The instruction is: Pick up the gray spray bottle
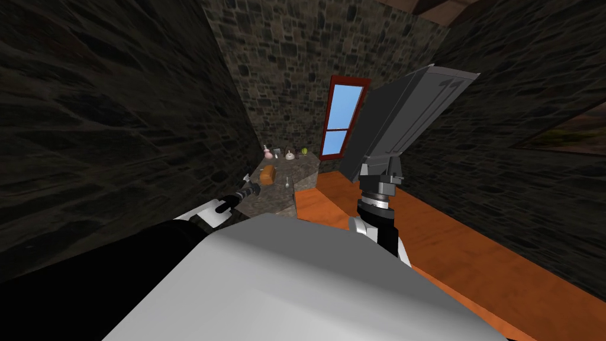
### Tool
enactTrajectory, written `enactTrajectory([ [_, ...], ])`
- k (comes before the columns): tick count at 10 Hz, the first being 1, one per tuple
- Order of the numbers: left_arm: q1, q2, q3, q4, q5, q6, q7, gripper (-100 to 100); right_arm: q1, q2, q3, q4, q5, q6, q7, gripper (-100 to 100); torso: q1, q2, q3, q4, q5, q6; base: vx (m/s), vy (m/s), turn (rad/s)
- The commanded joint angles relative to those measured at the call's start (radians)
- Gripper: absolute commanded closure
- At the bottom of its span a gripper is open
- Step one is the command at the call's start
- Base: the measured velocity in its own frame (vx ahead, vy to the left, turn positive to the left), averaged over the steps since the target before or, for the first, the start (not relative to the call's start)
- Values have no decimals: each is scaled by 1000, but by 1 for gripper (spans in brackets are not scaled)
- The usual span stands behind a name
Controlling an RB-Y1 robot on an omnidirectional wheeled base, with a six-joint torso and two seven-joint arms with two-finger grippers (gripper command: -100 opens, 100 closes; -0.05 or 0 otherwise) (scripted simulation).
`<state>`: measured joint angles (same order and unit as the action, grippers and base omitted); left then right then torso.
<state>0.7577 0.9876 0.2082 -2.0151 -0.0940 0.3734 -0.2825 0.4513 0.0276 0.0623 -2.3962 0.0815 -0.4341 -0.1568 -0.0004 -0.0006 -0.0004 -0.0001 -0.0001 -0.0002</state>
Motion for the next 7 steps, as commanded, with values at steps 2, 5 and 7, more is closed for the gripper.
enactTrajectory([
  [2, -76, 29, -60, 79, -42, -35, 70, -100, 0, 0, 0, 0, 0, 0, 0, 0, -1, 1, 1, 0, 0, 0, -22, -39, 49],
  [5, -152, 57, -120, 158, -84, -71, 140, -100, 0, 0, 0, 0, 0, 0, 0, 0, -4, 2, 1, 1, -1, 0, -22, -53, 31],
  [7, -218, 86, -180, 222, -125, -106, 205, -100, 0, 0, 0, 0, 0, 0, 0, 0, -2, 2, 1, 0, 0, 0, -22, -41, 44],
])
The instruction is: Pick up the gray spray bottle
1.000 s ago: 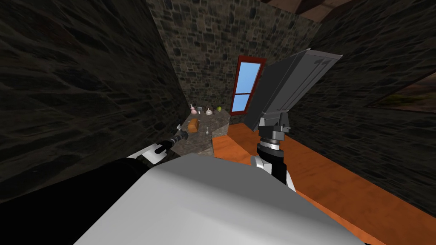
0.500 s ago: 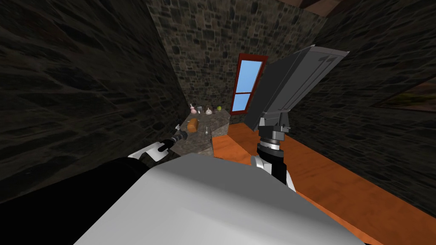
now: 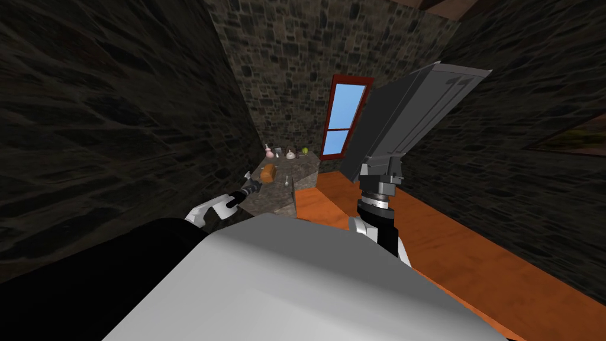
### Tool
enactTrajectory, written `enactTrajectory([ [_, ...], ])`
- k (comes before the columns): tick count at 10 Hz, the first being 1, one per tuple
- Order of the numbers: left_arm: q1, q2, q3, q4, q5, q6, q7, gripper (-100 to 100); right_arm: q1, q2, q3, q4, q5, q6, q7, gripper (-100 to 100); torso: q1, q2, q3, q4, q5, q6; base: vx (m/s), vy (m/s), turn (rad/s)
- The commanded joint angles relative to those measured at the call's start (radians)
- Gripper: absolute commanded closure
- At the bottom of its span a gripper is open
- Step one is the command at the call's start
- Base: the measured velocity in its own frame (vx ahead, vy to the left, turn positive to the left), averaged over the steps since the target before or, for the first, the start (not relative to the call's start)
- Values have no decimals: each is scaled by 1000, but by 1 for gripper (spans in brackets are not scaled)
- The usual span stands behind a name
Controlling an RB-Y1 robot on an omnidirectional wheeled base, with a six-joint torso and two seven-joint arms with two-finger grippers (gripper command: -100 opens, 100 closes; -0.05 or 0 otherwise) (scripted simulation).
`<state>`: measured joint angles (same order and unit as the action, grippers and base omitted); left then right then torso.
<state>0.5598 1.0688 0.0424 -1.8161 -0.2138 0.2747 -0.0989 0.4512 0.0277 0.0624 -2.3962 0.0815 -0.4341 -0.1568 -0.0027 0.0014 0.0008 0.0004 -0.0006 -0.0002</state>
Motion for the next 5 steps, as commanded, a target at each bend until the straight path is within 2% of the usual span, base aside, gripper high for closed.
enactTrajectory([
  [1, -30, 4, -14, 38, -6, -8, 26, -100, 0, 0, 0, 0, 0, 0, 0, 0, 0, 0, 0, 0, 0, 0, -6, -22, 7],
  [2, -70, 33, -61, 76, -47, -43, 67, -100, 0, 0, 0, 0, 0, 0, 0, 0, 1, -1, 0, 0, 0, 0, -18, -46, 49],
  [3, -99, 33, -74, 107, -47, -43, 91, -100, 0, 0, 0, 0, 0, 0, 0, 0, 0, 0, 0, 0, 0, 0, -23, -45, 50],
  [4, -105, 33, -74, 118, -47, -43, 96, -100, 0, 0, 0, 0, 0, 0, 0, 0, 0, -1, 0, 0, 1, 1, -14, -20, -2],
  [5, -148, 61, -121, 157, -89, -79, 137, -100, 0, 0, 0, 0, 0, 0, 0, 0, 1, -1, -1, -1, 1, 1, -23, -36, 48],
])
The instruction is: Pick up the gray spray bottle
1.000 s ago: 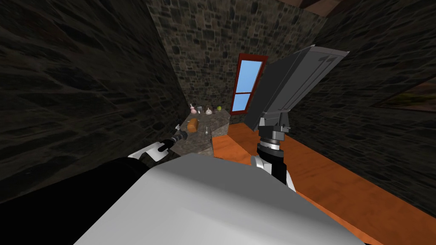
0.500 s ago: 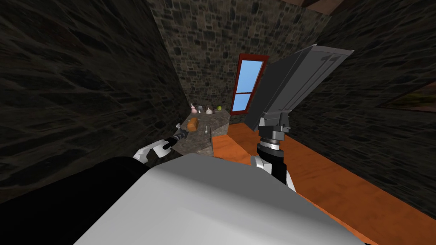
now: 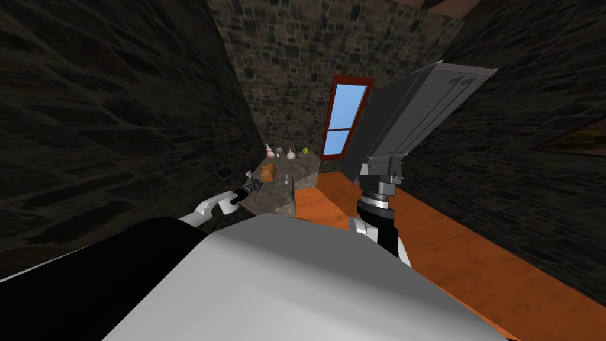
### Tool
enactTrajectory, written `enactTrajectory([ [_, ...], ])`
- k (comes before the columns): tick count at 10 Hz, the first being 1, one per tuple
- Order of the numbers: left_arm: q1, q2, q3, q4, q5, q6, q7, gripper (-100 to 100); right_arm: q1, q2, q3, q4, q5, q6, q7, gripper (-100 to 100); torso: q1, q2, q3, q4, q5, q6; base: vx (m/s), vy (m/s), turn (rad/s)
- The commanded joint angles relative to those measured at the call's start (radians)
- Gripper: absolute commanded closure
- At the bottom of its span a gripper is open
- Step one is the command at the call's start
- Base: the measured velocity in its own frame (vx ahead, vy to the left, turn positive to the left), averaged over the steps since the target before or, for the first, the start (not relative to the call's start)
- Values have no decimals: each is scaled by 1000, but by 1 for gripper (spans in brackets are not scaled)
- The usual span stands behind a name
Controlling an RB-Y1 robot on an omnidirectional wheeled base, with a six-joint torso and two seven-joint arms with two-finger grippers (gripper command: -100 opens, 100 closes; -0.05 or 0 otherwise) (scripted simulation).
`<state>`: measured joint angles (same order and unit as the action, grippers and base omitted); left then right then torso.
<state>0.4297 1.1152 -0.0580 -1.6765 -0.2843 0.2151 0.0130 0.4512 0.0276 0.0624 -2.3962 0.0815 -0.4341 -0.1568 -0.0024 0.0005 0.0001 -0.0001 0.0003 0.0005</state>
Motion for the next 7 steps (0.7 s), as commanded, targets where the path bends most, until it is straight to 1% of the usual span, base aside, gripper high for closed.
enactTrajectory([
  [1, -50, 15, -34, 50, -19, -19, 50, -100, 0, 0, 0, 0, 0, 0, 0, 0, 0, 0, 0, 0, 0, 0, -26, -46, 40],
  [2, -84, 44, -74, 85, -60, -54, 78, -100, 0, 0, 0, 0, 0, 0, 0, 0, -1, 0, 0, 0, 0, 0, -38, -62, 70],
  [3, -113, 44, -93, 115, -60, -54, 107, -100, 0, 0, 0, 0, 0, 0, 0, 0, -2, 1, 0, 0, 0, 0, -24, -52, 42],
  [4, -127, 44, -93, 136, -60, -54, 123, -100, 0, 0, 0, 0, 0, 0, 0, 0, -2, 0, 0, 0, 0, 1, -5, -22, -9],
  [5, -166, 72, -140, 170, -102, -90, 158, -100, 0, 0, 0, 0, 0, 0, 0, 0, 0, -1, -1, 0, 1, 1, -19, -34, 56],
  [6, -199, 72, -153, 198, -102, -90, 184, -100, 0, 0, 0, 0, 0, 0, 0, 0, 0, -1, -1, -1, 1, 1, -24, -41, 32],
  [7, -203, 72, -153, 215, -102, -90, 193, -100, 0, 0, 0, 0, 0, 0, 0, 0, -1, -1, -1, 0, 0, 1, -12, -23, -2],
])
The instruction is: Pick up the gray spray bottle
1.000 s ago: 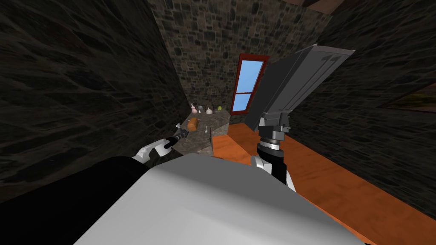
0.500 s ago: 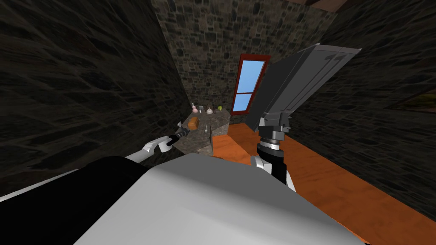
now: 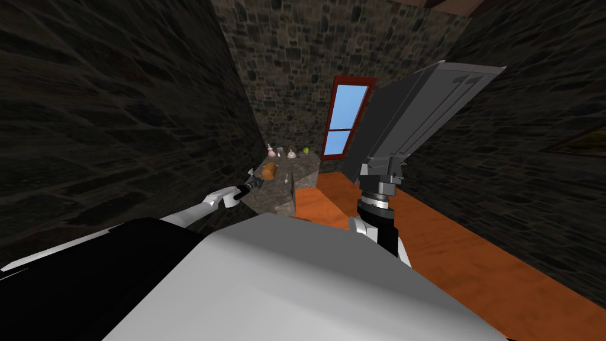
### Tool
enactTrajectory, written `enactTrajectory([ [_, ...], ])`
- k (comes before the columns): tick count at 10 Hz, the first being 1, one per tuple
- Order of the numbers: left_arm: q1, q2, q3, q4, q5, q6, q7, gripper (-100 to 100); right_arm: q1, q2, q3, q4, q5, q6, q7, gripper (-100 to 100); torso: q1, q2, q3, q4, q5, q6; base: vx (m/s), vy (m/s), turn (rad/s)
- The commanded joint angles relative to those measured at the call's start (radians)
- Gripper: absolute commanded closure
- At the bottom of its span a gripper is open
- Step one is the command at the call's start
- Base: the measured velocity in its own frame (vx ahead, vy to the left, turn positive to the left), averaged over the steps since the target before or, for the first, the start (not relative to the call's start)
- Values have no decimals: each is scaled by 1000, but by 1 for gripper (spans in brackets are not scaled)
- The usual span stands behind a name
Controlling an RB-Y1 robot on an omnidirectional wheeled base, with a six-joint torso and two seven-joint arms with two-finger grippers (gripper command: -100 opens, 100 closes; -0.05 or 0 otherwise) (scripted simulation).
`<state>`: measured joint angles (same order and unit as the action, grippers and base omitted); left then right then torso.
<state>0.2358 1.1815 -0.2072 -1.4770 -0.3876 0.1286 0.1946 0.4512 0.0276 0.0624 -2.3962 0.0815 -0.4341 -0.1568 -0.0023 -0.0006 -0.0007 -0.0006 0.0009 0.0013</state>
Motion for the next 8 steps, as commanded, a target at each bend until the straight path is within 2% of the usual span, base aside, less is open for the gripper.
enactTrajectory([
  [1, -50, 34, -50, 50, -41, -39, 50, -100, 0, 0, 0, 0, 0, 0, 0, 0, 0, 0, 0, 0, 0, 0, -25, -43, 62],
  [2, -82, 34, -64, 82, -41, -39, 76, -100, 0, 0, 0, 0, 0, 0, 0, 0, -1, 1, 0, 0, 0, 0, -26, -45, 37],
  [3, -85, 34, -64, 95, -41, -39, 81, -100, 0, 0, 0, 0, 0, 0, 0, 0, -1, 1, 0, 0, 0, 0, -10, -22, -6],
  [4, -122, 63, -108, 126, -82, -74, 125, -100, 0, 0, 0, 0, 0, 0, 0, 0, 0, 0, 0, 0, 0, 0, -23, -48, 60],
  [5, -154, 63, -124, 161, -82, -74, 150, -100, 0, 0, 0, 0, 0, 0, 0, 0, -1, 0, 0, 0, 0, 0, -25, -48, 44],
  [6, -185, 91, -158, 197, -124, -110, 179, -100, 0, 0, 0, 0, 0, 0, 0, 0, -1, 1, 0, 0, 0, 0, -30, -53, 56],
  [7, -223, 91, -184, 234, -124, -110, 207, -100, 0, 0, 0, 0, 0, 0, 0, 0, -2, 1, 0, 0, 0, 0, -28, -48, 29],
  [8, -236, 91, -184, 253, -124, -110, 221, -100, 0, 0, 0, 0, 0, 0, 0, 0, -2, 1, 1, 0, 0, 0, -14, -21, 1],
])
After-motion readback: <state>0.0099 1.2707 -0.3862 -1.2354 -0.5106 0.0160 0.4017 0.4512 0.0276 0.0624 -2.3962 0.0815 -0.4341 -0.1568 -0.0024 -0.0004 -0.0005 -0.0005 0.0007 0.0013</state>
